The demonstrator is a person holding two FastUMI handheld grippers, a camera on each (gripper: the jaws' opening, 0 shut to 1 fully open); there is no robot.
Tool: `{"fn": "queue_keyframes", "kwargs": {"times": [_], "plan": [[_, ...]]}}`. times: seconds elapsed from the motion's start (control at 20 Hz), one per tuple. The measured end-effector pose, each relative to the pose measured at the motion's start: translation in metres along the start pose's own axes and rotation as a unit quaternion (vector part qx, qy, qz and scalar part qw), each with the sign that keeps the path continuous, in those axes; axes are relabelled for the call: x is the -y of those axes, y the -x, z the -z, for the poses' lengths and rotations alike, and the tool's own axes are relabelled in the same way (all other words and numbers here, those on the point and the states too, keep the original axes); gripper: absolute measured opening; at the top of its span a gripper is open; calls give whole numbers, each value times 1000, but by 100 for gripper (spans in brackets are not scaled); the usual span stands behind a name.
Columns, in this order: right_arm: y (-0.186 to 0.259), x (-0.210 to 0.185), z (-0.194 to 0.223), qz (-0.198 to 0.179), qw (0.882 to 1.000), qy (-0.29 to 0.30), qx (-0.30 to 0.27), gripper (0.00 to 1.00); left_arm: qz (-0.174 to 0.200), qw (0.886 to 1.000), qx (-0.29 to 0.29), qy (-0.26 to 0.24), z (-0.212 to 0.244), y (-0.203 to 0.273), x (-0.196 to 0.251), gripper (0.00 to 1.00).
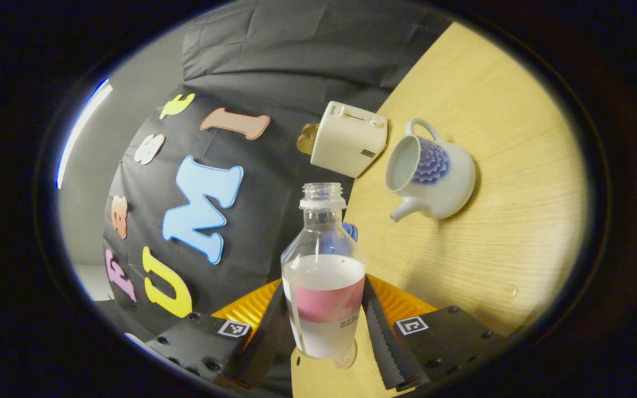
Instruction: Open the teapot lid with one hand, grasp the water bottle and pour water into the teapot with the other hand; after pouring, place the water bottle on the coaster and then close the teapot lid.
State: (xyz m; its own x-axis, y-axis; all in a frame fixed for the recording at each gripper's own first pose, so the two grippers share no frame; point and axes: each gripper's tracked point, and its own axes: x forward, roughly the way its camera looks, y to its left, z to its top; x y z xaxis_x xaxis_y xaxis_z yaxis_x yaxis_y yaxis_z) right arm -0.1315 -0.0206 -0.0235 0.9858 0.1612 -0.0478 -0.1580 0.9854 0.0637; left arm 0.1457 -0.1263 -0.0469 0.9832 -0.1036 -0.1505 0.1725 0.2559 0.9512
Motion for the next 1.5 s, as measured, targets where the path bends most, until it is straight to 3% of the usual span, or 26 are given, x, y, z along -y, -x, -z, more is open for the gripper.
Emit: {"fn": "queue_keyframes", "kwargs": {"times": [0.55, 1.05, 1.5], "plan": [[-1, 7, 5, 1, 1000, -9, -7, 2, 43, 994, -13, -101, -15, -12, 26, 84], [-1, 12, 7, 3, 1000, -15, -9, 2, 27, 983, -19, -183, -24, -7, 19, 84], [0, 15, 8, 6, 1000, -21, -11, 2, 35, 969, -25, -243, -25, -4, 18, 84]]}}
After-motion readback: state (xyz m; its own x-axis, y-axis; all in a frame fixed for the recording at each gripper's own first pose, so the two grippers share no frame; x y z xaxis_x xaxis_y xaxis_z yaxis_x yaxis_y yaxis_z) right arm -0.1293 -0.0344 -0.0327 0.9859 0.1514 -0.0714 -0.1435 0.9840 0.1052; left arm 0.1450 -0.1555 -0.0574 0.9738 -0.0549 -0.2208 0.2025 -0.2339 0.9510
